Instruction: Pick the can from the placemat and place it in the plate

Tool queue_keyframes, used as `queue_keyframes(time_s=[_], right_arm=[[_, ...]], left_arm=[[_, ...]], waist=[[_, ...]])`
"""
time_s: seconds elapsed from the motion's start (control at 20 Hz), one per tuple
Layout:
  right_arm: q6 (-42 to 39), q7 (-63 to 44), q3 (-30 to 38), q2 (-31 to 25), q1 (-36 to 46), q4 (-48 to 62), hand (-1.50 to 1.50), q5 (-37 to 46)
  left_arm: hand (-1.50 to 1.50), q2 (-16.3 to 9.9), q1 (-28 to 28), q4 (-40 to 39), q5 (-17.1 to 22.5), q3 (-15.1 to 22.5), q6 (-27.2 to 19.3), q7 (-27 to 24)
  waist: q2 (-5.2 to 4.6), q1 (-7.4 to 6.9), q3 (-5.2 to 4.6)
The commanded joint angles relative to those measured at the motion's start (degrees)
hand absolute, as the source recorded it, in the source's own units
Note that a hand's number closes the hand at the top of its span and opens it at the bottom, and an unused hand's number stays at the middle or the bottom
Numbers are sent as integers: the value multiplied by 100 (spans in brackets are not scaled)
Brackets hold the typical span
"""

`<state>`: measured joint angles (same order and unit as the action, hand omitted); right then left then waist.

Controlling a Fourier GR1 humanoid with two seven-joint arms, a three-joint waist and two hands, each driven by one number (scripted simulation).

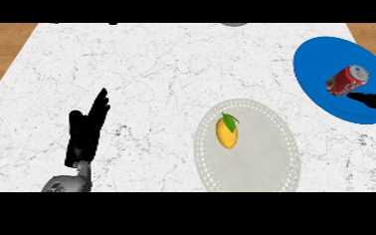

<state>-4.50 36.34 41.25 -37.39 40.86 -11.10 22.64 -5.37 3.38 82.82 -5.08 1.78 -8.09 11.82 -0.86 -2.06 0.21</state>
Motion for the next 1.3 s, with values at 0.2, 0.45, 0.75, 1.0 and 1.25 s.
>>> queue_keyframes(time_s=[0.2, 0.45, 0.75, 1.0, 1.25], right_arm=[[367, -205, -138, -95, -12, 57, -150, 24], [566, -286, -187, -200, -125, 110, -150, 34], [377, -52, -197, -338, -462, 175, -150, -27], [386, -123, -144, -593, -483, 181, -150, -96], [261, 290, 112, -724, -880, 212, -150, -363]], left_arm=[[0, -84, 128, 188, 119, -99, 142, 203], [0, 40, -53, 174, -16, 16, 43, 91], [0, -31, 17, 44, 115, -133, 178, -23], [0, -11, 59, 95, -60, -92, 22, 104], [0, -128, -140, 163, 165, -164, 320, -9]], waist=[[4, -5, 1], [-5, -16, 3], [-7, -3, 6], [-12, -17, 10], [-17, -20, 17]])
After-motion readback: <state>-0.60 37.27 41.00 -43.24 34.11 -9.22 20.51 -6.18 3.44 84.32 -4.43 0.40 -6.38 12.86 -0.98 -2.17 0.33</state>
